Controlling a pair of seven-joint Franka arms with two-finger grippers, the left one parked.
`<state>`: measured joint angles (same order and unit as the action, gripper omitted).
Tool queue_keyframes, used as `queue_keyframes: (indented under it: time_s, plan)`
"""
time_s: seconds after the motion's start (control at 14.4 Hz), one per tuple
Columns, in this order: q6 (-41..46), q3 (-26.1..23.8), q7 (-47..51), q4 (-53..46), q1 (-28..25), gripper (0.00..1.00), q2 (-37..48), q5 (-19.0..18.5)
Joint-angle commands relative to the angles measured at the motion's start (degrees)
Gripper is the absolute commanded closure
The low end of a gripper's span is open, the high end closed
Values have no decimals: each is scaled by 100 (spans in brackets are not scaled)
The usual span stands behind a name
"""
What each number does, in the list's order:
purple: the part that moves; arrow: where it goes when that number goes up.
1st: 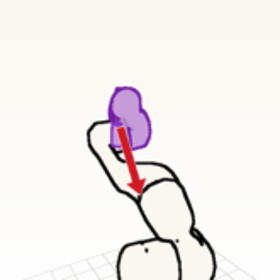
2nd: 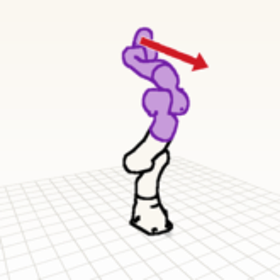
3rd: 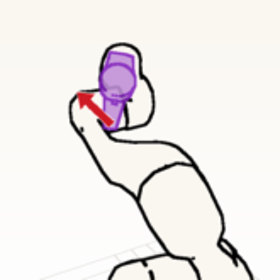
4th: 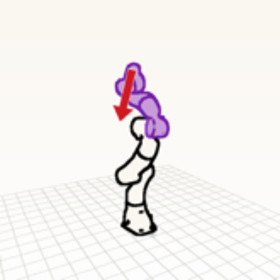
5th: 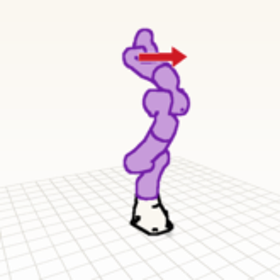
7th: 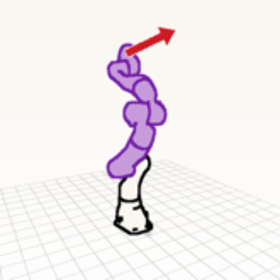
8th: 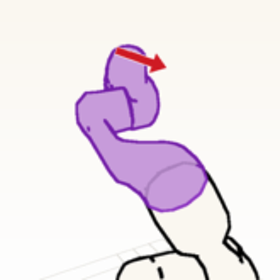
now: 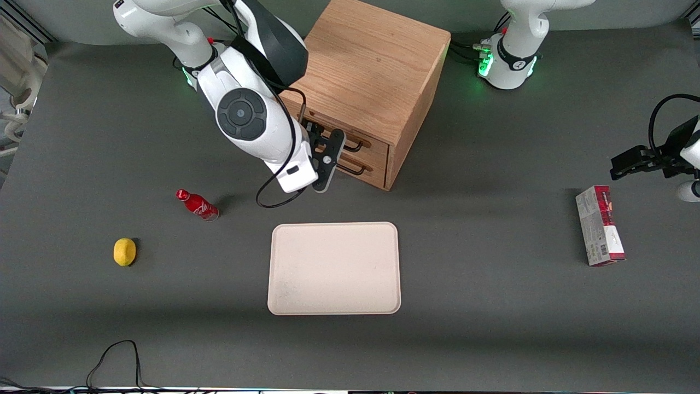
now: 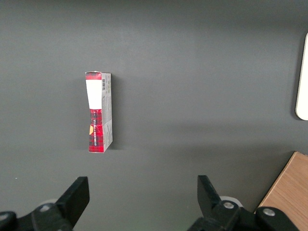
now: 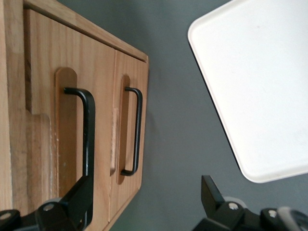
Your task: Open upper drawer
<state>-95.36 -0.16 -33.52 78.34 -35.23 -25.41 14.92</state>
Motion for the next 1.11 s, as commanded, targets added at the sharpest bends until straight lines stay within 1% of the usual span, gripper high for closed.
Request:
queue_keyframes:
  time_s: [0.0,0.49,0.62,1.04]
  plan:
    - [17,16,-190,-135,7,0,-96,301]
    - [35,7,-181,-29,-19,0,-201,380]
    - [43,7,-190,-20,-98,0,-219,380]
    - [61,7,-172,85,-107,0,-237,389]
